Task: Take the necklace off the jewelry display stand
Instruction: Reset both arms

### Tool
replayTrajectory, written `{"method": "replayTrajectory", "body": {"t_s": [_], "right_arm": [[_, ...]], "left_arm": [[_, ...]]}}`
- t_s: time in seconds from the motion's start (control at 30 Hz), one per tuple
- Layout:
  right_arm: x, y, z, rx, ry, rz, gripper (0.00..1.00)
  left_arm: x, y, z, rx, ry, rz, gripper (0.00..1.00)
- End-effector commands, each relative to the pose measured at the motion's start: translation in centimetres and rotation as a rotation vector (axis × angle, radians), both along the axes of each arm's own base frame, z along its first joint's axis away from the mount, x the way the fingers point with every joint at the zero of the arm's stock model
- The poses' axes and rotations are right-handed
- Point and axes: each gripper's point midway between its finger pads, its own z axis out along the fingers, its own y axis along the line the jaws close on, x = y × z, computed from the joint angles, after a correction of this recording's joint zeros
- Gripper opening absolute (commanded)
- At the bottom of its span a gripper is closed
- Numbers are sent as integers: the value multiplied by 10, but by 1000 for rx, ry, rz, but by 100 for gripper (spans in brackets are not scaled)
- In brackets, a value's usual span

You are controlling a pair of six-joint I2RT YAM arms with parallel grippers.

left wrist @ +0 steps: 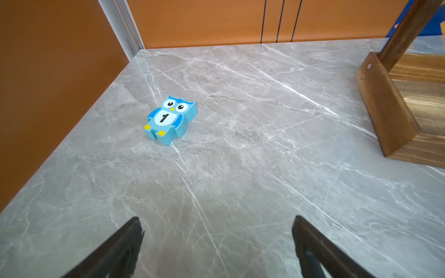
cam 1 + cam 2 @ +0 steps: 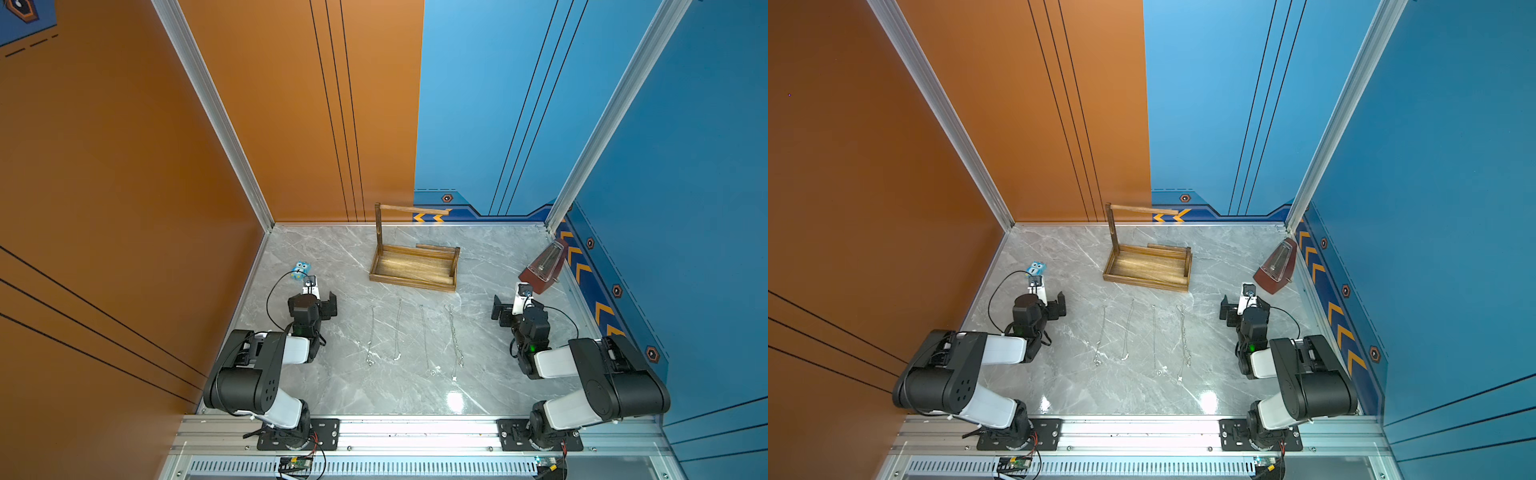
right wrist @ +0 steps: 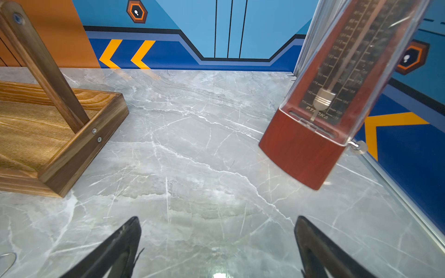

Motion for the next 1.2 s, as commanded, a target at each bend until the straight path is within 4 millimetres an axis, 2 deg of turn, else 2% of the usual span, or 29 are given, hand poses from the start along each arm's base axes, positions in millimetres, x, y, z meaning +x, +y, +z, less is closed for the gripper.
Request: {"method": "replayTrajectory", "body": {"t_s": [0.0, 0.13, 0.27, 0.67, 1.17], "right_arm": [[4, -11, 20, 2, -88, -63, 100], [16, -14, 16, 5, -23, -82, 100], [34, -21, 7, 28, 79, -108, 100], [34, -21, 6, 37, 78, -101, 100], [34, -21, 6, 38, 81, -99, 100]], "left_arm": [[7, -13, 14, 22, -62, -74, 98], [9, -11, 14, 27, -60, -61, 98], [14, 10, 13, -21, -48, 24, 98], [10, 6, 13, -6, -48, 13, 98], [15, 0, 13, 0, -43, -20, 98]]}}
